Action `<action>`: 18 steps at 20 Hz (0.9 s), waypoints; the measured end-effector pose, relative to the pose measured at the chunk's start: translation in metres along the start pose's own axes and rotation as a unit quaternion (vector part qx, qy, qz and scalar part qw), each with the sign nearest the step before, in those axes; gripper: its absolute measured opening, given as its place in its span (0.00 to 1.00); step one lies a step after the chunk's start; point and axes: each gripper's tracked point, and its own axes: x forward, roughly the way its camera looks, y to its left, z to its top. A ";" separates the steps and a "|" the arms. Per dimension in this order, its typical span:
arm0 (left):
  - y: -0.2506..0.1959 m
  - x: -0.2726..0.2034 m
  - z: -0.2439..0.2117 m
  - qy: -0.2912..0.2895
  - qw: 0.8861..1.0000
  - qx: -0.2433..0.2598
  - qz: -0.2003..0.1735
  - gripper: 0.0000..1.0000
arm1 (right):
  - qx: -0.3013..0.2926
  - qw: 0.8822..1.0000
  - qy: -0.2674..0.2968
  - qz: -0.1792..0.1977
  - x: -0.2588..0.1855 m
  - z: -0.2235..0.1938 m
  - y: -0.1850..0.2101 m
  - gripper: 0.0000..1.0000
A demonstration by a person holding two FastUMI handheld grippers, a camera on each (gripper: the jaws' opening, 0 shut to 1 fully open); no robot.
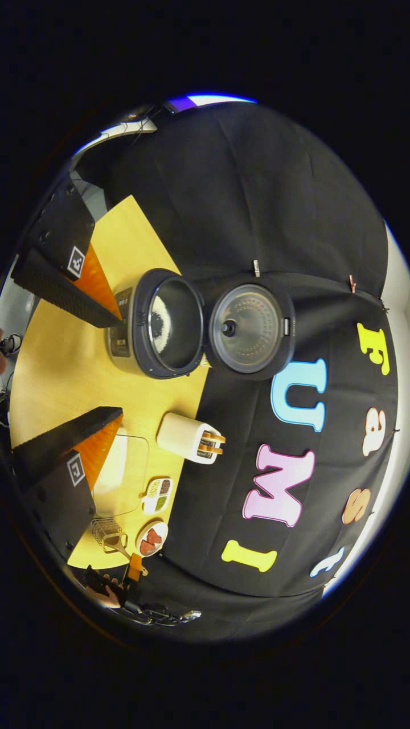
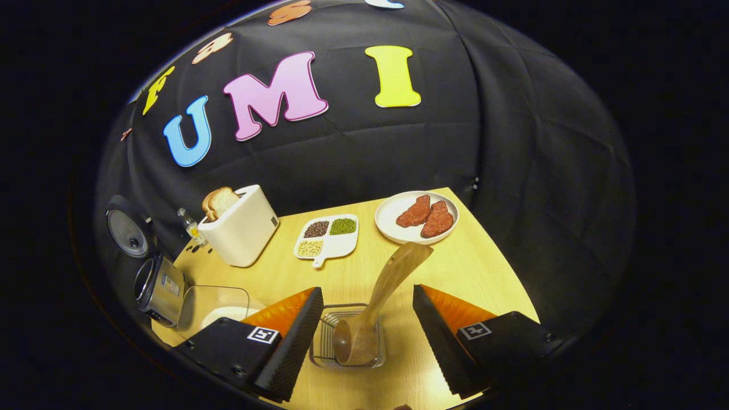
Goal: Close the left gripper, press the button to open the rice cooker; take a wooden spoon from the chopstick holder with the right hand, scoop a spoonful of rice and pour it into the rice cooker, then put the wooden spoon back into the chopstick holder.
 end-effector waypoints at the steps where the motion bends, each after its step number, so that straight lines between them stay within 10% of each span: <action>1: -0.004 -0.002 -0.008 0.009 1.000 -0.004 0.002 0.95 | 0.001 1.000 0.010 0.001 0.008 -0.004 -0.003 0.99; 6: -0.018 -0.004 -0.031 0.030 1.000 -0.005 0.008 0.96 | 0.033 0.999 0.037 0.003 0.041 -0.014 -0.006 0.95; 11: -0.029 -0.003 -0.042 0.044 0.999 -0.008 -0.002 0.96 | 0.056 0.997 0.046 -0.011 0.047 -0.014 -0.005 0.34; 18: -0.030 0.006 -0.038 0.040 0.998 0.022 -0.034 0.95 | 0.062 0.998 0.027 -0.019 0.021 0.006 0.008 0.12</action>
